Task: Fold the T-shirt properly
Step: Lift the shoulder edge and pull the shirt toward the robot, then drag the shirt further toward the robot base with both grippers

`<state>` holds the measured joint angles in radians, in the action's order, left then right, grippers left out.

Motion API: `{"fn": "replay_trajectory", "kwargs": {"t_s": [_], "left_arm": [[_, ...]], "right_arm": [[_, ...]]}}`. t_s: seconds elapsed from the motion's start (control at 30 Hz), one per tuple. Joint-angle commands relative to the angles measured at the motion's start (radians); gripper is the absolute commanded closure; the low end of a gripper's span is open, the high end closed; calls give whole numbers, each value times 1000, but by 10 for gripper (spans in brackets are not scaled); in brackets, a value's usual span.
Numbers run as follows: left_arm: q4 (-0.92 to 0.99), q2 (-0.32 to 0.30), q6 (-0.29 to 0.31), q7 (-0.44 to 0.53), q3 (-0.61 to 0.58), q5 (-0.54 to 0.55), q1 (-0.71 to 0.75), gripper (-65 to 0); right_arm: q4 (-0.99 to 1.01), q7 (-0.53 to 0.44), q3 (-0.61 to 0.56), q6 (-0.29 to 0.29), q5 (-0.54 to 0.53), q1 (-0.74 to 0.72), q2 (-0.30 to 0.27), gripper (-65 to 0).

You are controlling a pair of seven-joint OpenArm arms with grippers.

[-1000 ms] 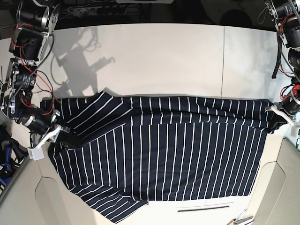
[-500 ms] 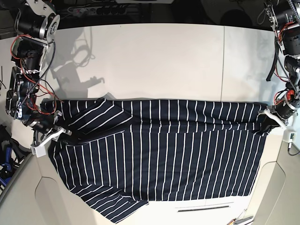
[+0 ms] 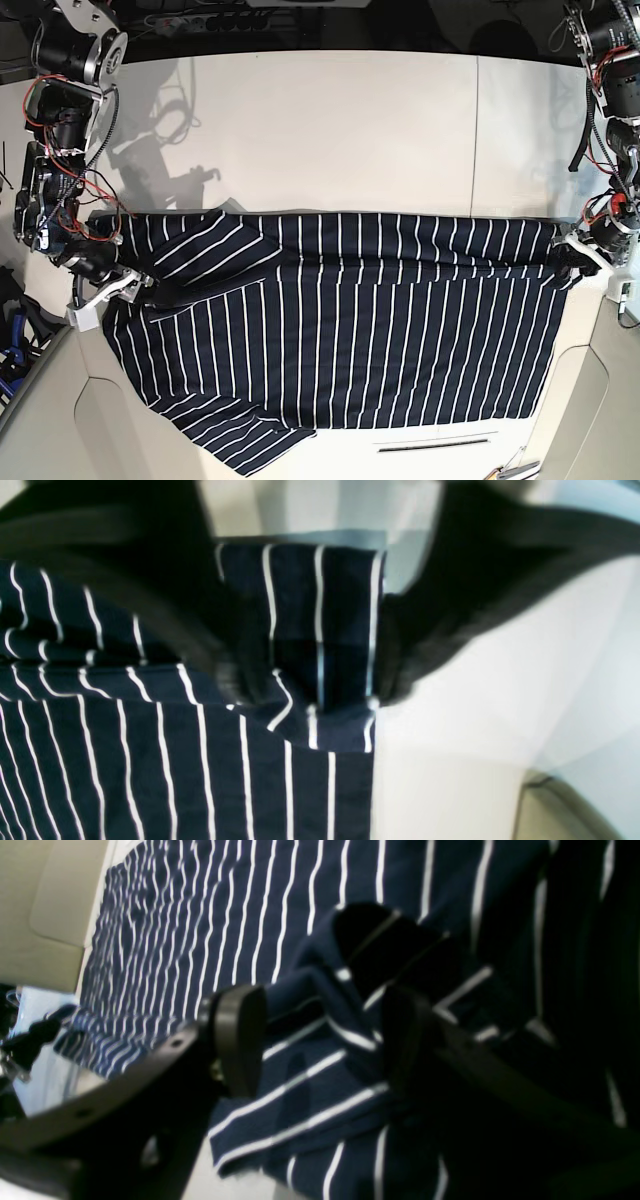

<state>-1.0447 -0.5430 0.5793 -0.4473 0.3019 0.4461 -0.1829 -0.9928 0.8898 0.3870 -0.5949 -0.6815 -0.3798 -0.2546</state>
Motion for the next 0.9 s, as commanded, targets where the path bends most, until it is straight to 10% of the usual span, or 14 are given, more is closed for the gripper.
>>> {"fn": "replay_trajectory", "kwargs": {"t_s": [0.0, 0.43, 0.87], "left_arm": [[-14, -23, -16, 24, 5, 12, -22, -416], [-15, -22, 42, -295, 270, 277, -6, -419], [-14, 39, 42, -282, 274, 336, 69, -419]], "right_arm": [[-23, 6, 13, -4, -39, -27, -14, -362], [-150, 154, 298, -4, -130, -21, -31, -362], [-150, 38, 314, -8, -126, 149, -97, -363]]}}
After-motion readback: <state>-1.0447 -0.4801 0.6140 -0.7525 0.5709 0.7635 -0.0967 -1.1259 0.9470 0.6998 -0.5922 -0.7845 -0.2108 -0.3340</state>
